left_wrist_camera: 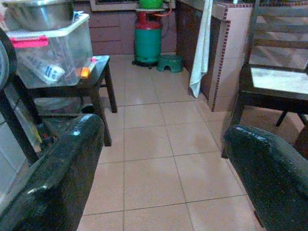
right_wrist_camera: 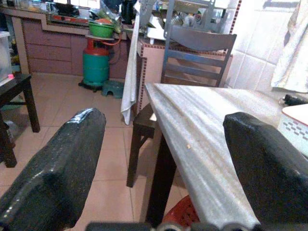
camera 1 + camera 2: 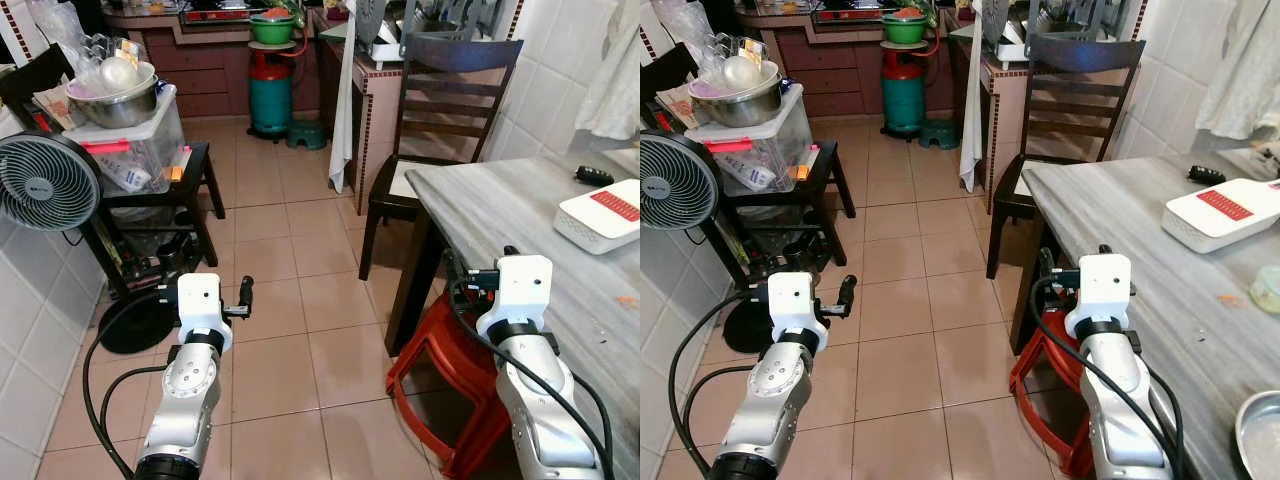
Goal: Setting the table
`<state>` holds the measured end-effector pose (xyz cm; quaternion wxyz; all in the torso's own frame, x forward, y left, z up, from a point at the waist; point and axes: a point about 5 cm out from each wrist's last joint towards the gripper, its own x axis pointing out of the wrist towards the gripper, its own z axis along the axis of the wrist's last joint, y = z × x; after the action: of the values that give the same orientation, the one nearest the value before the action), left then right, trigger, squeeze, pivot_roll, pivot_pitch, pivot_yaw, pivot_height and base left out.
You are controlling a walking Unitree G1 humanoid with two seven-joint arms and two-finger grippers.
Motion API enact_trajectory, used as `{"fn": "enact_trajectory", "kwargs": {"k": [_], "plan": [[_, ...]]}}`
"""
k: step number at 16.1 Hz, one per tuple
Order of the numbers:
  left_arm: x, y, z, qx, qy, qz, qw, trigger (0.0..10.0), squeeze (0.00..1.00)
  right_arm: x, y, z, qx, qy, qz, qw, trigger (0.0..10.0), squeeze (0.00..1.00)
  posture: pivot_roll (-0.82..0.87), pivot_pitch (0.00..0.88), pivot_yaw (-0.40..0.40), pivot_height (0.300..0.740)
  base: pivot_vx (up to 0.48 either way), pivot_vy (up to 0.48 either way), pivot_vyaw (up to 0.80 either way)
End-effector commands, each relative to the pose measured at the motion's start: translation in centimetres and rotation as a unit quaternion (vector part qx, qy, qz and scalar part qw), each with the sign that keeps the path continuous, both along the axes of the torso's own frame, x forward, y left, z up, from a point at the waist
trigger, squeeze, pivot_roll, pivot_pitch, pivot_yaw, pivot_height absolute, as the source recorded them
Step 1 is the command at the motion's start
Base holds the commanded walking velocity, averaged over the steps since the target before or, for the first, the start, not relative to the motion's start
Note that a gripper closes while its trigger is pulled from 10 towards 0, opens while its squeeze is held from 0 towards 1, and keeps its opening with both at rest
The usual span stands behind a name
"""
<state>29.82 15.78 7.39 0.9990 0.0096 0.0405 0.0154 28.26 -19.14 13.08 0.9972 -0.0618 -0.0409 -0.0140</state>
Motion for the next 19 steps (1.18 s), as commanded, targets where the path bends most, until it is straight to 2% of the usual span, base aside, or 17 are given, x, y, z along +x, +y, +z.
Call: {"fn": "enact_trajectory", "kwargs": {"k": [1,7,8,13,16,19], "plan": [[-0.1,0.2,0.2,0.008,-0.007,0.005,1.000,10.0,0.00,0.0,0.1,0.4,0.007,-0.014,0.001,1.000,10.0,0.00,-0.07,0.000,0.051,0.740,0.000,0.000,0.00],[0.2,0.8,0.9,0.024,-0.016,0.008,1.000,10.0,0.00,0.6,1.2,0.4,0.009,-0.022,0.014,1.000,10.0,0.00,-0.06,0.000,0.066,0.740,0.000,0.000,0.07],[0.2,0.8,1.0,0.025,-0.016,0.009,1.000,10.0,0.00,0.5,1.4,0.2,-0.004,-0.020,0.023,1.000,10.0,0.00,-0.05,0.000,0.064,0.740,0.000,0.000,0.80],[-0.1,1.0,0.7,0.026,-0.009,0.014,1.000,10.0,0.00,0.3,1.8,-0.1,0.007,-0.018,0.028,0.999,10.0,0.00,-0.06,0.000,0.069,0.740,0.000,0.000,0.75],[0.3,1.1,0.9,0.034,-0.012,0.012,0.999,10.0,0.00,0.1,1.9,-0.3,0.015,-0.015,0.027,0.999,10.0,0.00,-0.06,0.000,0.061,0.740,0.000,0.000,0.00],[0.6,1.1,1.1,0.026,-0.017,0.025,0.999,10.0,0.00,0.2,2.0,-0.2,0.007,-0.012,0.038,0.999,10.0,0.00,-0.06,0.000,0.020,0.740,0.000,0.000,0.00]]}}
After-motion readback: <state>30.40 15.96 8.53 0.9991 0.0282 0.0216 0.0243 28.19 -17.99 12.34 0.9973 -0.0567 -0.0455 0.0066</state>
